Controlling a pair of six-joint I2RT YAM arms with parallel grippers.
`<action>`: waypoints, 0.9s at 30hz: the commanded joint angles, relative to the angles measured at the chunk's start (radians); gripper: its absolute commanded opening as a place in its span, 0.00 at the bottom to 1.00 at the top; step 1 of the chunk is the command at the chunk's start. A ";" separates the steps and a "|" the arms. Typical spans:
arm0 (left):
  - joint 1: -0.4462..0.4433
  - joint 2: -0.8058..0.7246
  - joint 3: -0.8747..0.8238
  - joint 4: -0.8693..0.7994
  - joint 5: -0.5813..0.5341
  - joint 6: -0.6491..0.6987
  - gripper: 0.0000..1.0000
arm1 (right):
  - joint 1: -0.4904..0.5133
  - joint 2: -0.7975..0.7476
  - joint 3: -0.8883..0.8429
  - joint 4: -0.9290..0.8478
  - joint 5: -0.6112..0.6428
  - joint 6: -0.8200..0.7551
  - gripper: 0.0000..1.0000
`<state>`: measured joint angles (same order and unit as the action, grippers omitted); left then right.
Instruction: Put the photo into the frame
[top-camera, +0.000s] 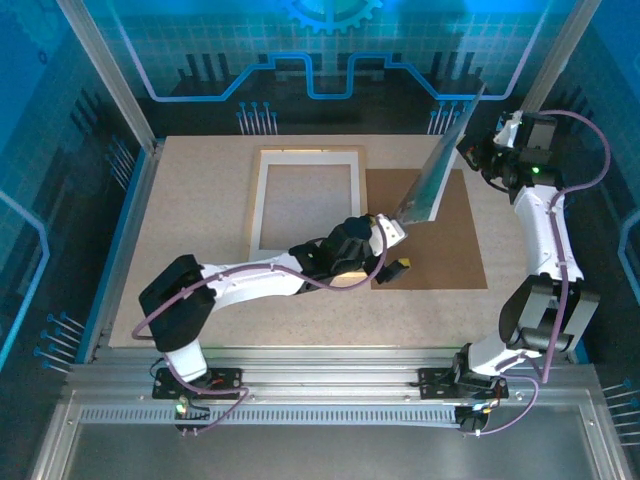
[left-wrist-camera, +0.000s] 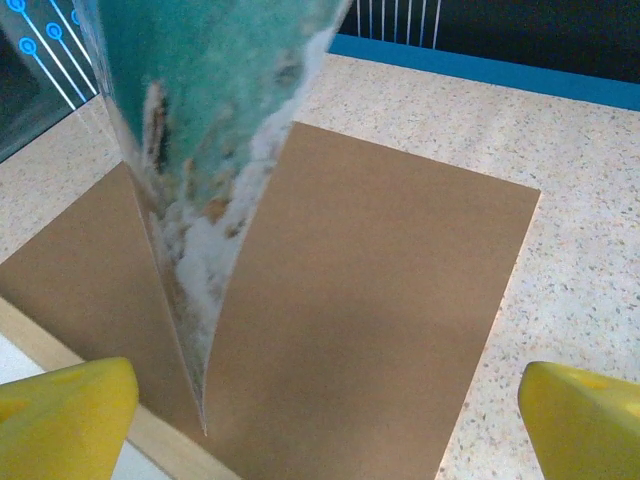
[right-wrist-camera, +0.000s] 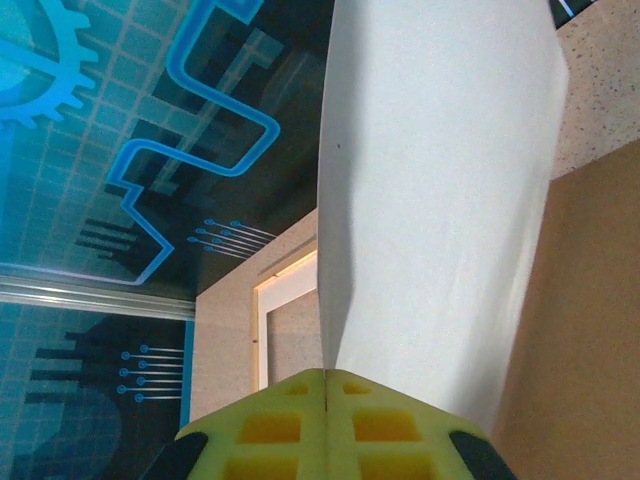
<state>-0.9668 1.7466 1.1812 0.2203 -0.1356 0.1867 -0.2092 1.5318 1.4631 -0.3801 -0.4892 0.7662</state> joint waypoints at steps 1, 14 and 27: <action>-0.012 0.055 0.070 0.066 -0.050 0.023 0.99 | 0.014 -0.014 -0.025 0.047 0.003 0.029 0.00; 0.048 0.141 0.177 0.135 -0.110 0.049 0.99 | 0.013 -0.029 -0.042 0.041 -0.018 0.005 0.00; 0.050 0.134 0.173 0.128 -0.025 0.038 0.64 | 0.014 -0.030 -0.067 0.069 -0.036 0.014 0.00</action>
<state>-0.9134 1.8843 1.3327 0.3267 -0.1963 0.2291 -0.2085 1.5299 1.4105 -0.3374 -0.5056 0.7822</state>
